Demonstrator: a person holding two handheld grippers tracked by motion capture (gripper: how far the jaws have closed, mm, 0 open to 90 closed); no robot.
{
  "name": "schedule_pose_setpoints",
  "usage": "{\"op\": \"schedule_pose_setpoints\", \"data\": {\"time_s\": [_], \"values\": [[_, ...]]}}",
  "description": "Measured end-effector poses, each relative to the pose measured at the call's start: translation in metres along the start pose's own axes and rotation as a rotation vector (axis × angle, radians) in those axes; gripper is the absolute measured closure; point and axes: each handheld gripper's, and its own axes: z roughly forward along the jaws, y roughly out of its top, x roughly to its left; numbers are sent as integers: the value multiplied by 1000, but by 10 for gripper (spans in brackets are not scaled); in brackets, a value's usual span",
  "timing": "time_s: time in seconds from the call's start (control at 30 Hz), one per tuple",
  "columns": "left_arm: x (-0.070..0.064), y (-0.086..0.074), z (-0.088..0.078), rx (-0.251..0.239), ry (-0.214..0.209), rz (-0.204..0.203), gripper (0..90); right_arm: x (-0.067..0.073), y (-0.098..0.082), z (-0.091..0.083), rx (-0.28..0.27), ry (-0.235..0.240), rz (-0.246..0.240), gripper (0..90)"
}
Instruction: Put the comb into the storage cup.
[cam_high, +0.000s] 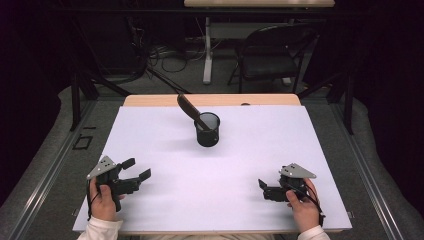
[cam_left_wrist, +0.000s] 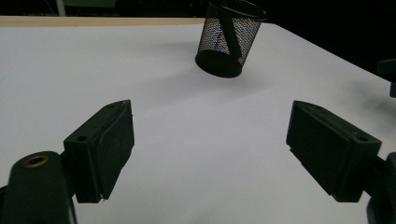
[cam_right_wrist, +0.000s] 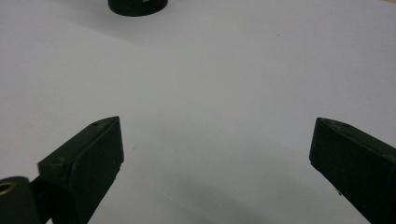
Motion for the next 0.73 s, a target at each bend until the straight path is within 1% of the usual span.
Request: {"op": "schedule_pose_setpoints", "data": {"time_s": [0.1, 0.27, 0.47, 0.63, 0.73], "values": [[2, -1, 1, 2, 0, -7, 155, -2, 0, 0, -1, -3, 16, 29], [2, -2, 1, 3, 4, -7, 155, -4, -2, 1, 5, -6, 25, 30], [3, -2, 1, 3, 4, -11, 155, -6, -3, 2, 11, -4, 46, 31], [4, -3, 2, 7, 6, -15, 155, -9, -4, 3, 12, -1, 74, 33], [5, -3, 3, 10, 5, -17, 155, -10, -4, 2, 14, -6, 78, 35]]}}
